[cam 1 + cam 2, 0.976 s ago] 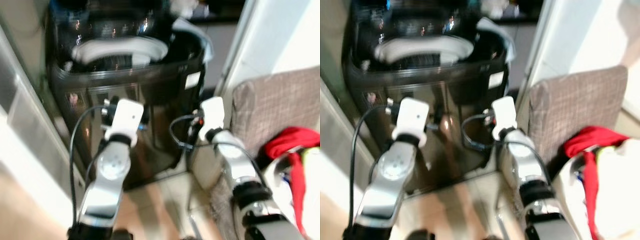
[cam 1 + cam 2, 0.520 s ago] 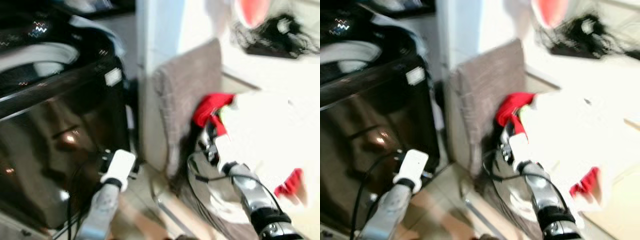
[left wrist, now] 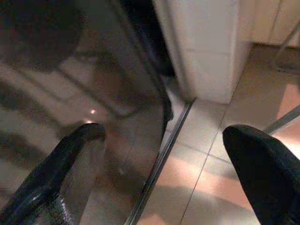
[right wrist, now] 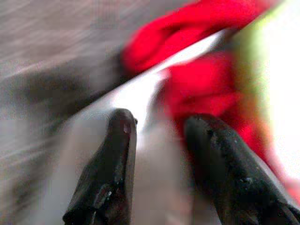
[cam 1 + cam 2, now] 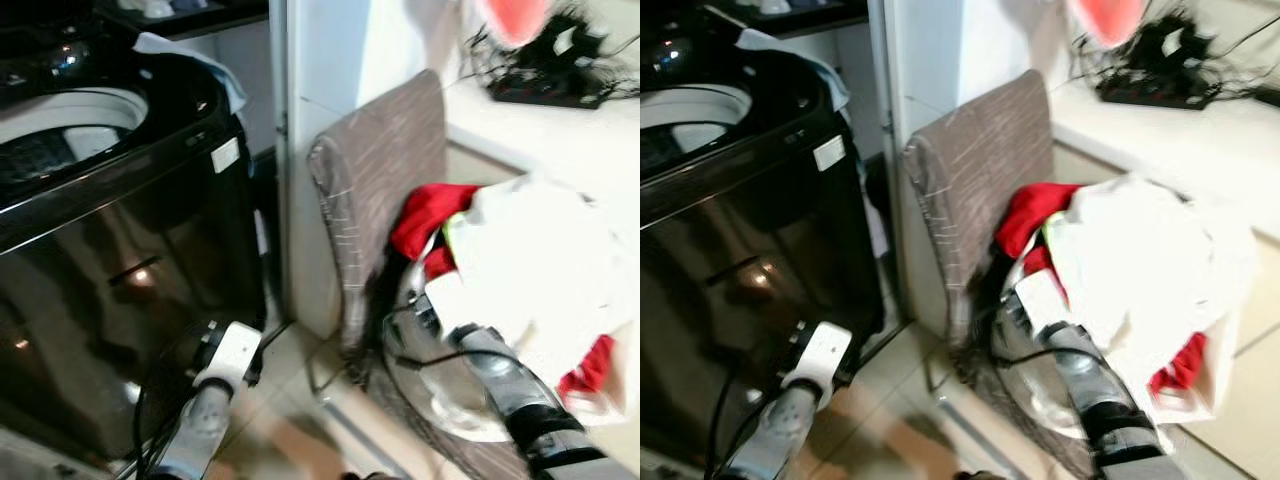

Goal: Clothes washing

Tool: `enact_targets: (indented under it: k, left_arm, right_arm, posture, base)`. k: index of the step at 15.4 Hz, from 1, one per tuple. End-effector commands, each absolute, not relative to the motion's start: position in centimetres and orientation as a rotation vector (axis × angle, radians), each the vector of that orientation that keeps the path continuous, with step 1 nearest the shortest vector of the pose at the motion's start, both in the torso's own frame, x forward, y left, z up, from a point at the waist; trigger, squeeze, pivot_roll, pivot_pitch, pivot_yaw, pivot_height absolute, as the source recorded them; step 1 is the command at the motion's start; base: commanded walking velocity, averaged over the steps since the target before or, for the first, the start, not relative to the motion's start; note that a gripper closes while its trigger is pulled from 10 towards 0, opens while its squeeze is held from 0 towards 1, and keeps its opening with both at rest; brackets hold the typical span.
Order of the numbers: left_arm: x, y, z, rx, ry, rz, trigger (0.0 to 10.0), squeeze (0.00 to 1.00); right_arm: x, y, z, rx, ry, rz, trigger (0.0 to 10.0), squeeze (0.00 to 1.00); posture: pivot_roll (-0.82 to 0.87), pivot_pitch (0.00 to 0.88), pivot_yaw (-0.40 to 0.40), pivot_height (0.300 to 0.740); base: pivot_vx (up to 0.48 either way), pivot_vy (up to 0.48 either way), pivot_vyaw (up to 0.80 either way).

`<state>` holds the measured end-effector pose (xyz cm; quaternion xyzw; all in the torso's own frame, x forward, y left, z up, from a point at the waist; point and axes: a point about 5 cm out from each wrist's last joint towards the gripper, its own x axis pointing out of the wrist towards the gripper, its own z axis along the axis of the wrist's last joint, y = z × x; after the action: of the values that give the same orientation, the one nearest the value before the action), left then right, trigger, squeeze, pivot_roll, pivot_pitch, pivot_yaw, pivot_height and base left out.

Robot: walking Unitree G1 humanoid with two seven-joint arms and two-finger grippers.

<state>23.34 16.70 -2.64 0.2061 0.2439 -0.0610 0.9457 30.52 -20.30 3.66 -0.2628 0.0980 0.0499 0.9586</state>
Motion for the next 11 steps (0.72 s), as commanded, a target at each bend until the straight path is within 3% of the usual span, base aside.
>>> enact_targets:
  k: [1,2,3,5,10,11]
  left_arm:
    - [23.4,16.6,-2.5,0.418,0.479,-0.118,10.0,0.0]
    - [23.4,16.5,-2.5,0.42,0.474,-0.123,10.0,0.0]
    - [23.5,15.8,-2.5,0.429,0.445,-0.147,10.0,0.0]
    - [23.9,15.1,-2.3,0.439,0.41,-0.163,10.0,0.0]
    - [24.1,14.9,-2.1,0.435,0.385,-0.169,10.0,0.0]
    - [24.3,13.7,-1.3,0.379,0.307,-0.283,10.0,0.0]
  right_arm:
    - [32.2,-21.5,7.4,-0.568,0.019,-0.023,10.0,0.0]
    - [33.0,-21.9,9.6,-0.573,-0.081,-0.074,10.0,0.0]
    - [33.9,-23.5,11.8,-0.578,-0.133,-0.176,10.0,1.0]
    - [33.6,-25.7,11.4,-0.572,-0.066,-0.292,10.0,1.0]
    - [32.1,-28.0,10.8,-0.595,-0.063,-0.456,10.0,1.0]
    - [31.6,-28.4,10.1,-0.557,-0.032,-0.48,10.0,1.0]
  posture:
    - [0.0,0.0,-0.028,0.732]
    - [-0.02,0.0,-0.022,0.732]
    - [-0.03,0.0,-0.018,0.732]
    - [-0.03,0.0,-0.018,0.732]
    - [-0.04,0.006,-0.015,0.732]
    - [-0.04,0.006,-0.015,0.732]
  base:
    - [0.0,0.0,0.0]
    - [0.0,0.0,0.0]
    - [0.0,0.0,0.0]
    - [0.0,0.0,0.0]
    - [0.0,0.0,0.0]
    - [0.0,0.0,0.0]
